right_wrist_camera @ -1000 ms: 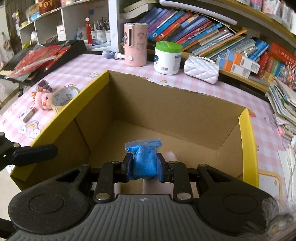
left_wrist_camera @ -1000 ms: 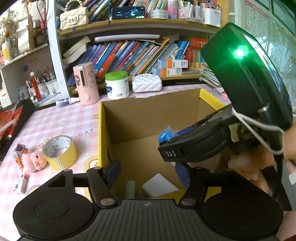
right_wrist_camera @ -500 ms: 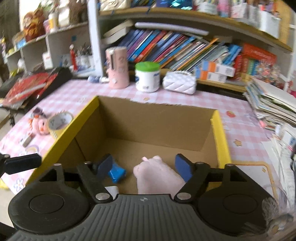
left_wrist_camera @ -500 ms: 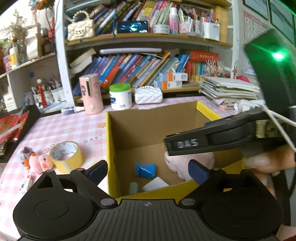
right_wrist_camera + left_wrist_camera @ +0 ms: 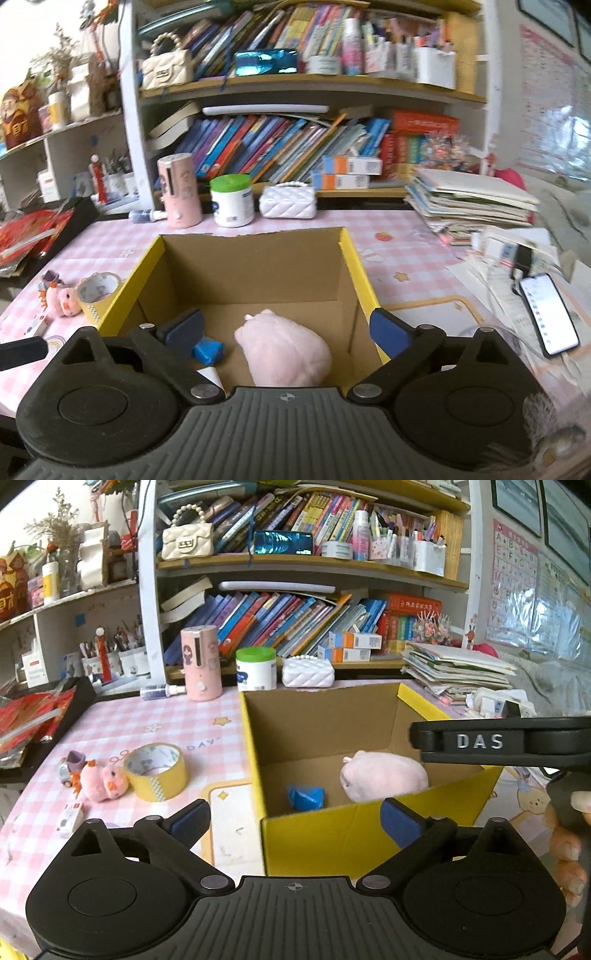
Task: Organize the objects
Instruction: 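Withdraw both tools from the box back toward the table objects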
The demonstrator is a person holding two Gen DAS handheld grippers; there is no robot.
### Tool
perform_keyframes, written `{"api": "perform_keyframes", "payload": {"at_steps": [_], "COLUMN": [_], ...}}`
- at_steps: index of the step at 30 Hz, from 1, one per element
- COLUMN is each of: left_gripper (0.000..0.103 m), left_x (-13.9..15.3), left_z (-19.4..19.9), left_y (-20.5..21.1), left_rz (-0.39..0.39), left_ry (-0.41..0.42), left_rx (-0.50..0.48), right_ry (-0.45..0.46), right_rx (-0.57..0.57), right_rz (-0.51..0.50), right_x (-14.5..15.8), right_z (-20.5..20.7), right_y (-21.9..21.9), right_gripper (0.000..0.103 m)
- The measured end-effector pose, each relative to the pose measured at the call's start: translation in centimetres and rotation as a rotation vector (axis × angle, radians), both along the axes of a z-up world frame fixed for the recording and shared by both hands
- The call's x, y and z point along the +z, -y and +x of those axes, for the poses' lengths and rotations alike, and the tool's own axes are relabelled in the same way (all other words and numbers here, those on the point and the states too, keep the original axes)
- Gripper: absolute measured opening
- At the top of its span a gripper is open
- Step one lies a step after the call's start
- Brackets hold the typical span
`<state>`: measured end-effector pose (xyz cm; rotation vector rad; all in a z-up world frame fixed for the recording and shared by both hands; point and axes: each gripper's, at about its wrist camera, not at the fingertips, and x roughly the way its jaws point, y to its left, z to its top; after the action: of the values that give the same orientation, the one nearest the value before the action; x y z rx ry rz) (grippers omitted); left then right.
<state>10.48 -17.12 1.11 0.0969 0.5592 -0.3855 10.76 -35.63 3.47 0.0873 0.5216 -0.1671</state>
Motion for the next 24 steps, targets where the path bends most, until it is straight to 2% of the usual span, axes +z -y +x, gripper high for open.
{"api": "perform_keyframes", "payload": {"at_steps": [8, 16, 24], "left_gripper": [0.1, 0.1, 0.101], "left_x": [-0.4, -0.8, -1.3], "left_z": [-1.8, -3.2, -4.4], "left_y": [-2.8, -5.8, -8.6], "left_rz": [-0.007, 0.004, 0.013], "left_ry": [-0.022, -0.064, -0.1], "left_rx": [0.004, 0.022, 0.033], "right_ry": [-0.009, -0.114, -0.174], "right_rx": [-0.075, -0.107, -0.087], "right_rz": [-0.04, -0.022, -0.035], "right_x": [-0.7, -2.3, -3.4], "right_z": [-2.9, -4.8, -6.2], "right_y": [-2.5, -5.8, -9.3], "right_gripper": [0.103, 0.103, 0.103]}}
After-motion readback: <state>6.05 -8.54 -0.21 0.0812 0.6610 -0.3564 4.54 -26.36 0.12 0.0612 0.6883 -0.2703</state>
